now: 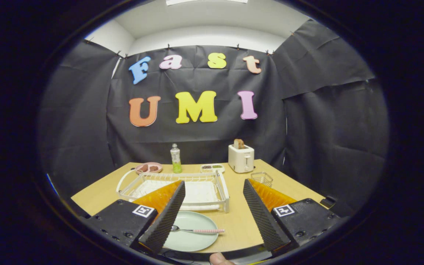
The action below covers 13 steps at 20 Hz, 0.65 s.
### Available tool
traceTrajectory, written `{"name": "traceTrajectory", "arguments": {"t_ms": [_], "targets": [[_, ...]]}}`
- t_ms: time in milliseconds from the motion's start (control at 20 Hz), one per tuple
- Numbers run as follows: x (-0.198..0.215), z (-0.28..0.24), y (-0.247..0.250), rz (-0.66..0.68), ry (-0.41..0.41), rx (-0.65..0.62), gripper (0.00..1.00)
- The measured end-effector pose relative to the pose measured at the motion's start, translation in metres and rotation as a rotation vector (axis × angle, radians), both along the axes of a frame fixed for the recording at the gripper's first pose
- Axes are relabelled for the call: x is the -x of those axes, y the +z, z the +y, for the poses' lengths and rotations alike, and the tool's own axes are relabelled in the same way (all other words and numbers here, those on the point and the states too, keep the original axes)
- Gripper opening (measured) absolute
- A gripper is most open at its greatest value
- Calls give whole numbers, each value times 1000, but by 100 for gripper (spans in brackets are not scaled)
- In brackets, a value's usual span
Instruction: Take the plate from the dish rack, then take the spoon from the basket and place it into the plate.
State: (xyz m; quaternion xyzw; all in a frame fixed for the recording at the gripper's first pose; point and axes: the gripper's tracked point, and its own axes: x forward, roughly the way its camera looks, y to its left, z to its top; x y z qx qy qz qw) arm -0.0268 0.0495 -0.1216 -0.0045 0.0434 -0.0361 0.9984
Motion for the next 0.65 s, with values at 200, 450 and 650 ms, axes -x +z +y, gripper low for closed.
{"name": "traceTrajectory", "arguments": {"t_ms": [200, 450, 650], "targets": [[20, -8, 11, -12, -23, 44, 100], [34, -7, 16, -32, -4, 55, 100], [34, -14, 12, -7, 5, 31, 100]]}}
